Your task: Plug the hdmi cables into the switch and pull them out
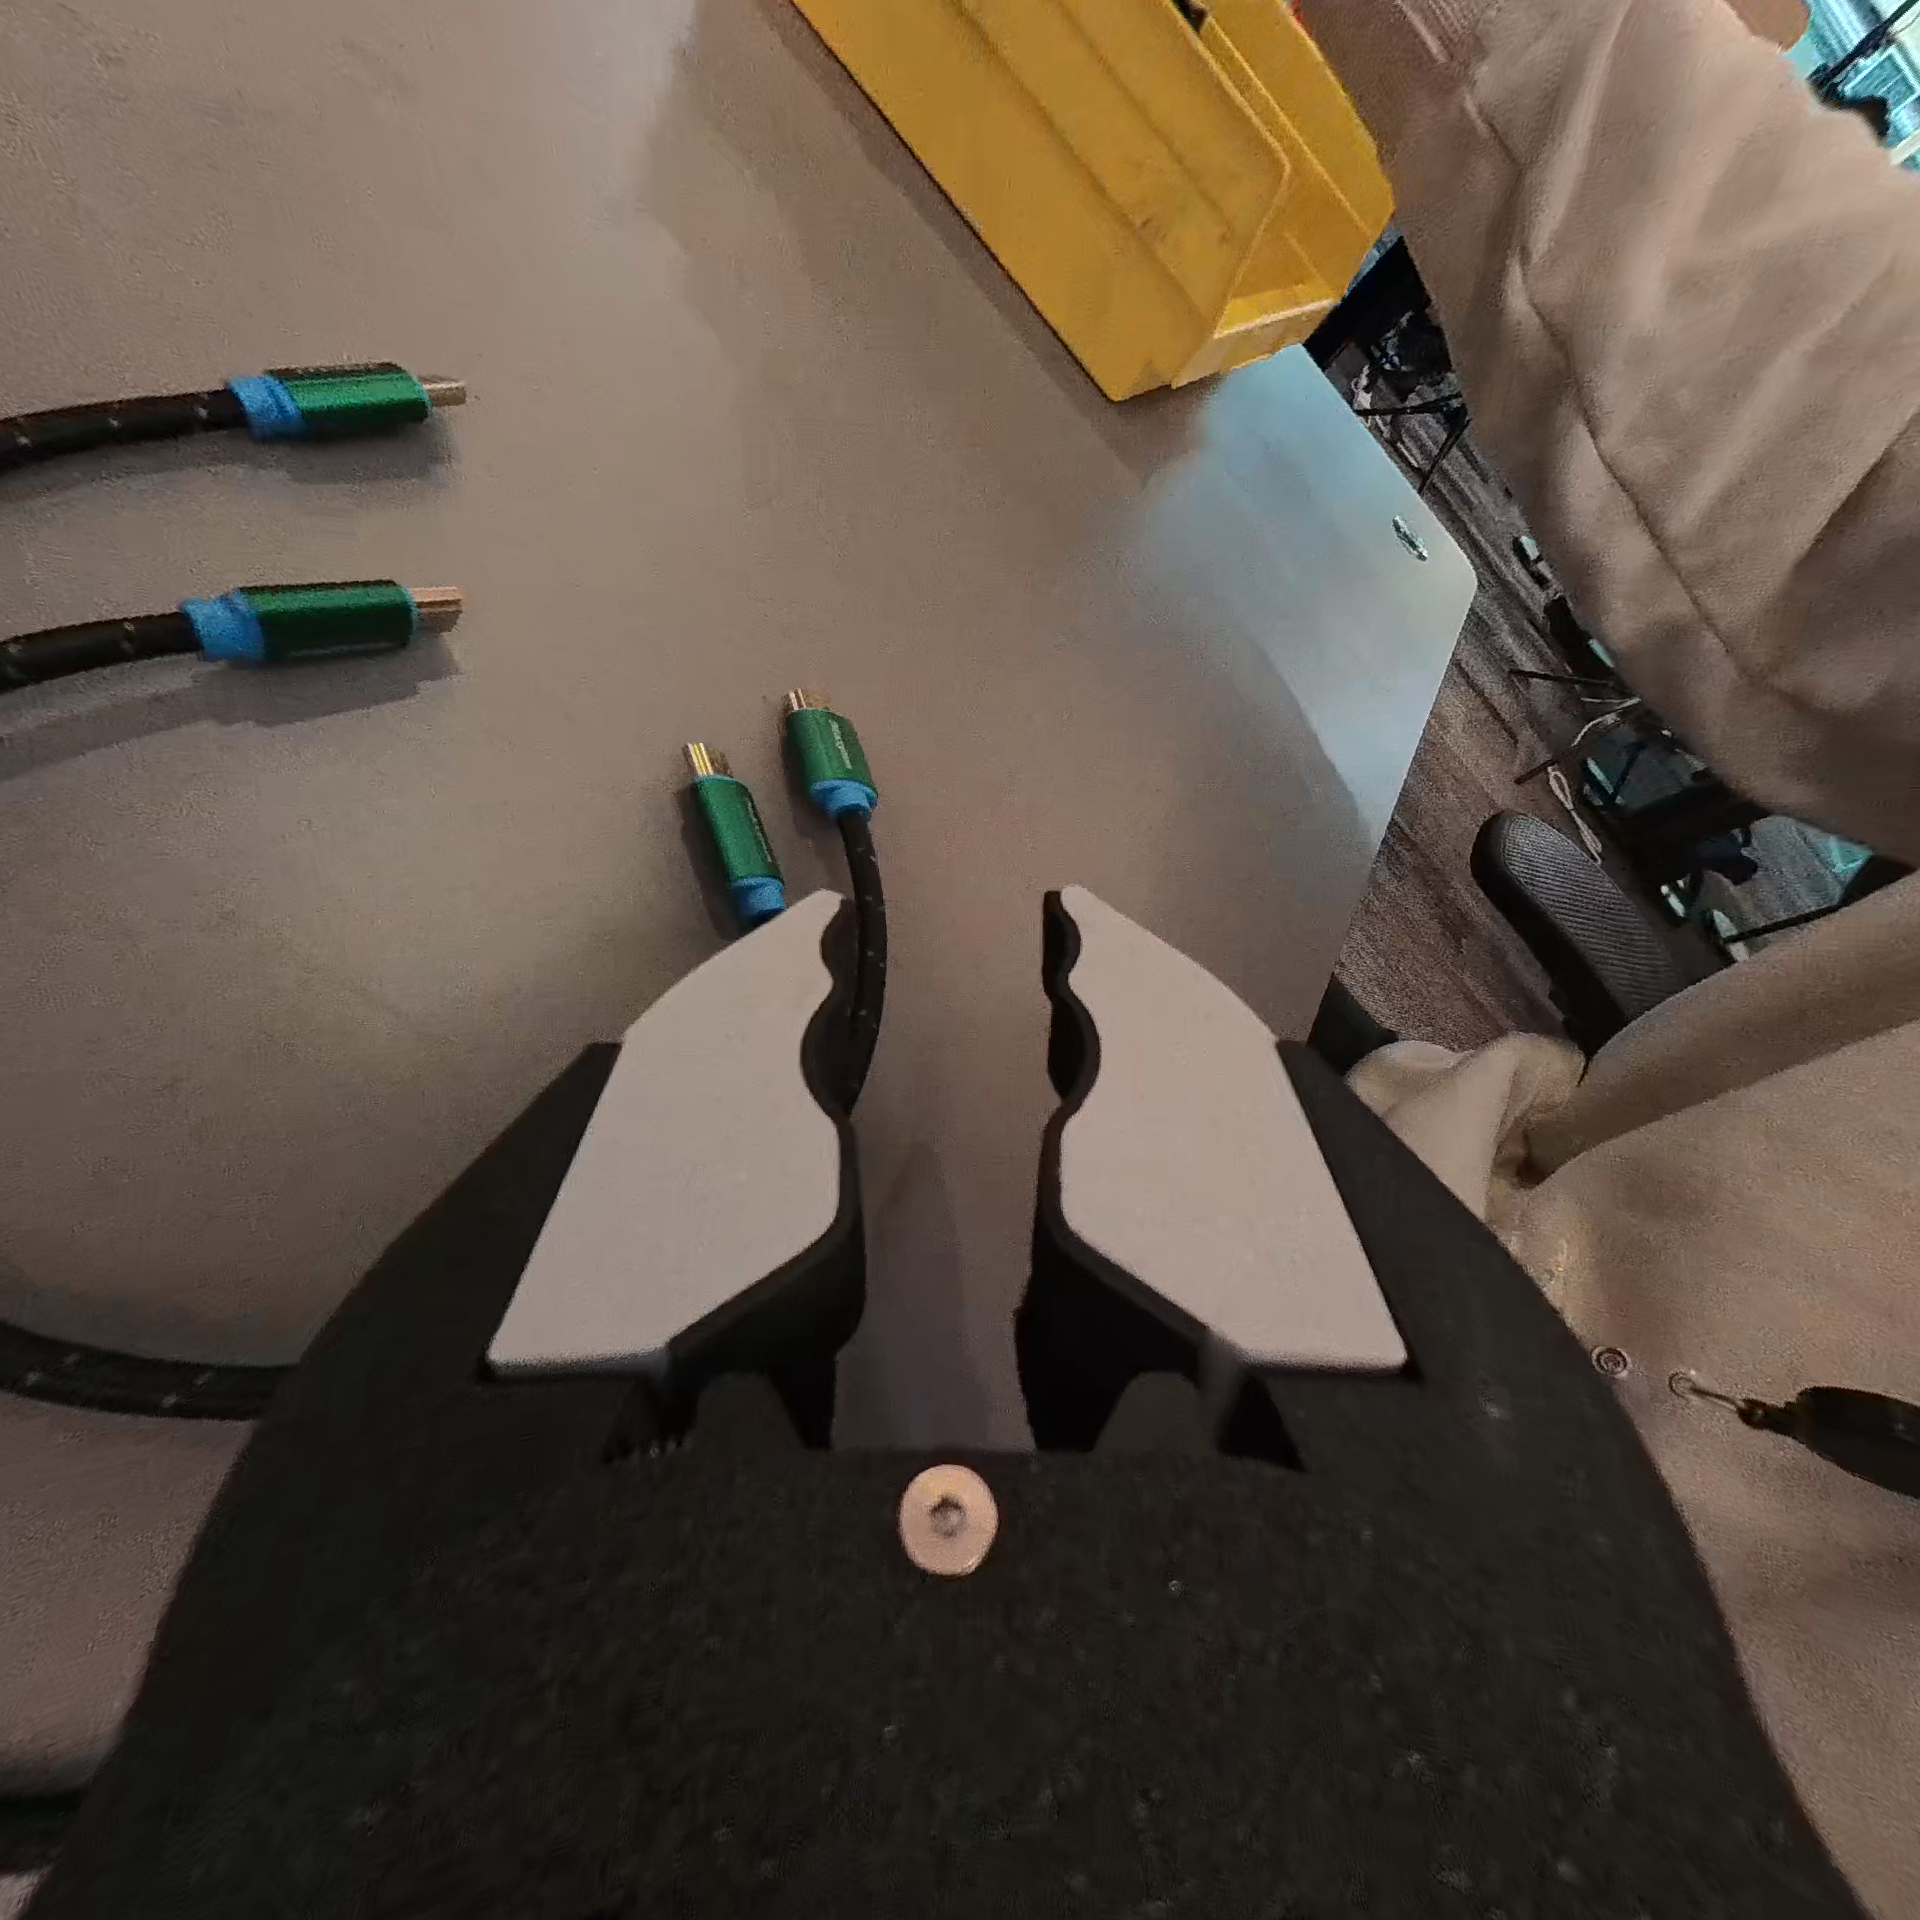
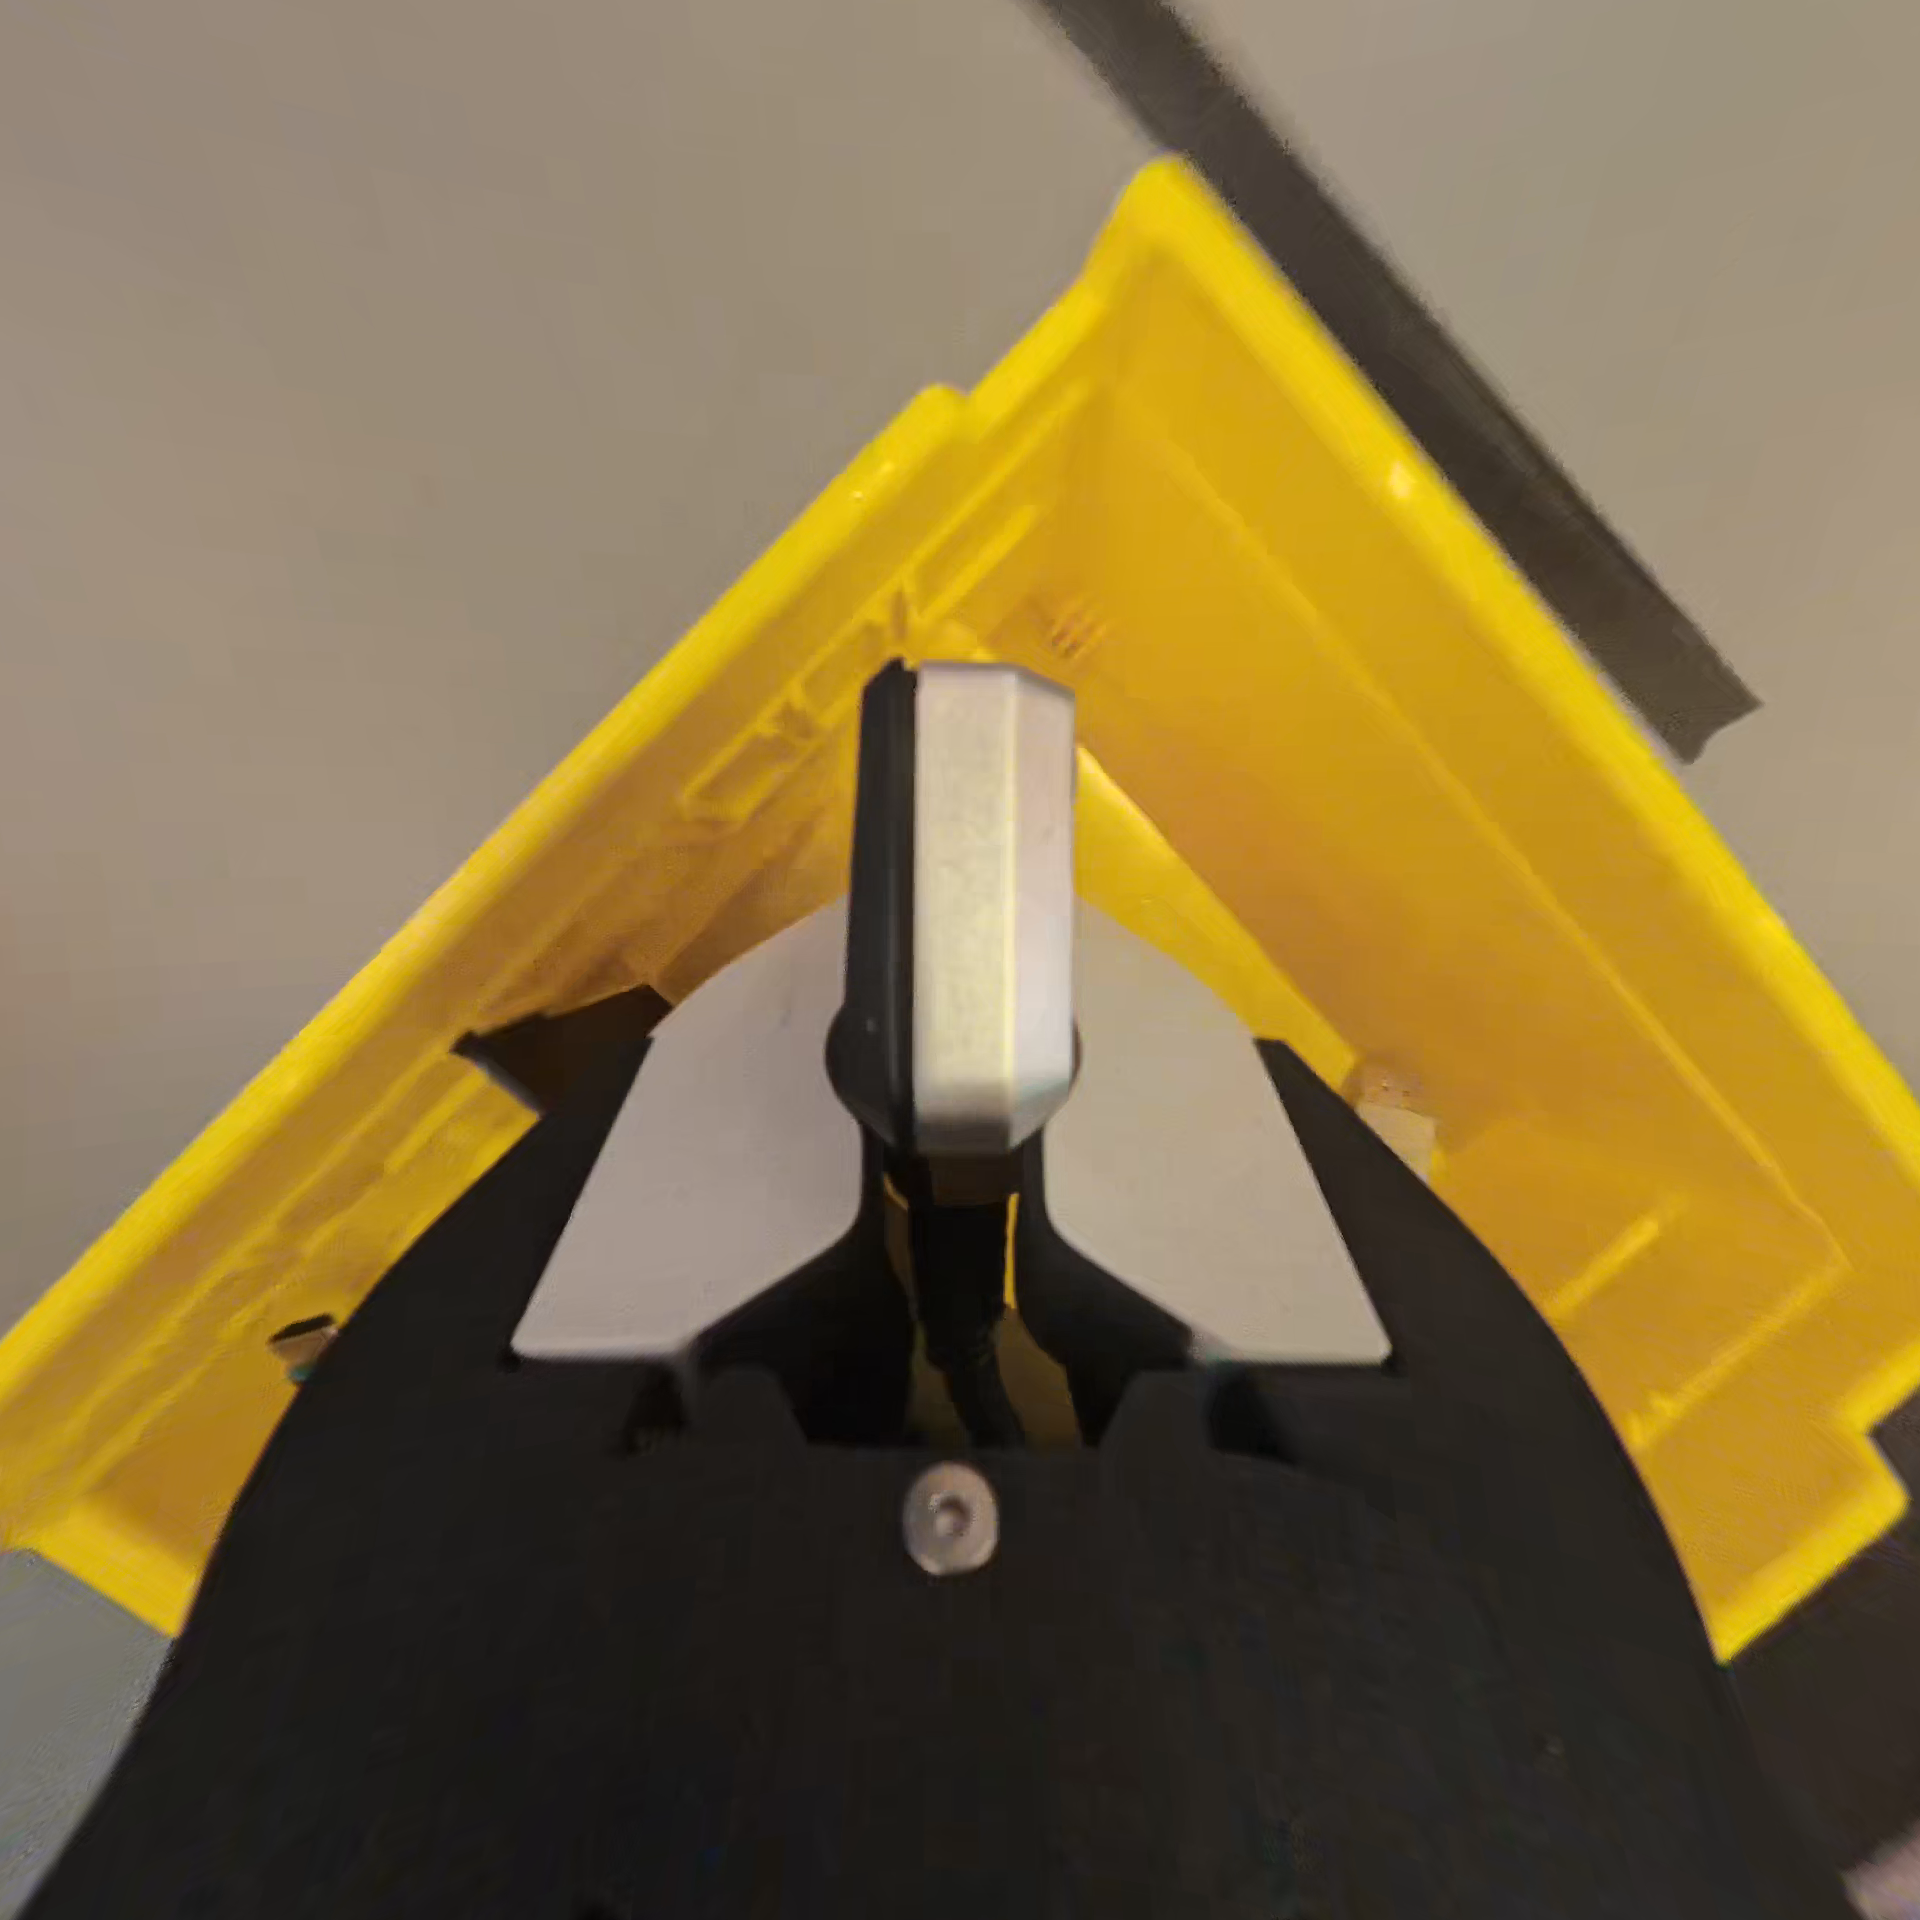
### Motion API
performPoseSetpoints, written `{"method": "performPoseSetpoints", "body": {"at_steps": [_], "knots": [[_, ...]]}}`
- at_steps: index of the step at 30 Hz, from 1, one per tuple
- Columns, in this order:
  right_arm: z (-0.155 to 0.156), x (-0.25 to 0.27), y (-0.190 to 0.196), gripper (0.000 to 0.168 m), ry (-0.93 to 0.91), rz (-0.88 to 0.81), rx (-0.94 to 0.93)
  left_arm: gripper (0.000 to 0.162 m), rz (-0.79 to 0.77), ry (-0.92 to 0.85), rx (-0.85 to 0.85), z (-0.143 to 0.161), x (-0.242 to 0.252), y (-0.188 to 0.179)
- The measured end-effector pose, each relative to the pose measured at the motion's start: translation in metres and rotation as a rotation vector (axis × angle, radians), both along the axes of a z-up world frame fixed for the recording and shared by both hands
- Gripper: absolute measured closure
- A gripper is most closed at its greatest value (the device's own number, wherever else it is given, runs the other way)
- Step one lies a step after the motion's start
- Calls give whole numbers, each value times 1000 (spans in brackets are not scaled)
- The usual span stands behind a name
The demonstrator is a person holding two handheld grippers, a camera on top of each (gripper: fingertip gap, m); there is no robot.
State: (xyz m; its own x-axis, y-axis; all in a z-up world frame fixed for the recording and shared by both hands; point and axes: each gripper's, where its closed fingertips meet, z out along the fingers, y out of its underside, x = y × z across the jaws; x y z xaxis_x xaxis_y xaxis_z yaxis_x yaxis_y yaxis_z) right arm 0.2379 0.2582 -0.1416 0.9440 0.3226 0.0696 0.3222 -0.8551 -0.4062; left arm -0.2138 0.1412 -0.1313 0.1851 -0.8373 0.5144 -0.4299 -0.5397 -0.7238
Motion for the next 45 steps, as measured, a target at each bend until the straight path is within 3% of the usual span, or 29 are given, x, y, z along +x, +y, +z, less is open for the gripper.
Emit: {"method": "performPoseSetpoints", "body": {"at_steps": [5,9,11,16,19,21,23,26,29,32,35,41,43,45], "knots": [[-36,1,1,144,-102,125,-288,129,-4,11,6,-2,-1,-3],[-22,13,14,116,-133,173,-325,129,-1,13,8,-3,-2,-3],[9,26,25,102,-177,168,-245,129,4,12,2,-4,-4,-3],[130,20,27,110,-156,110,136,129,20,13,14,-3,-11,2],[184,-35,-9,116,-8,112,382,128,61,1,76,4,-26,13],[194,-99,-47,119,167,175,520,128,95,-12,105,8,-40,19],[175,-168,-89,121,340,256,595,127,147,-1,132,8,-57,26],[112,-260,-137,121,579,309,625,123,275,88,208,0,-85,47],[56,-321,-157,121,798,242,593,122,475,327,226,-26,-125,77],[38,-337,-159,118,763,232,545,113,531,403,182,-40,-136,87],[45,-333,-154,124,658,294,626,104,531,405,159,-43,-128,92],[40,-337,-159,128,828,261,603,83,542,447,75,-52,-106,96],[36,-336,-160,128,767,285,605,84,549,499,109,-57,-101,97],[30,-337,-162,130,712,316,593,102,545,609,209,-63,-101,101]]}}
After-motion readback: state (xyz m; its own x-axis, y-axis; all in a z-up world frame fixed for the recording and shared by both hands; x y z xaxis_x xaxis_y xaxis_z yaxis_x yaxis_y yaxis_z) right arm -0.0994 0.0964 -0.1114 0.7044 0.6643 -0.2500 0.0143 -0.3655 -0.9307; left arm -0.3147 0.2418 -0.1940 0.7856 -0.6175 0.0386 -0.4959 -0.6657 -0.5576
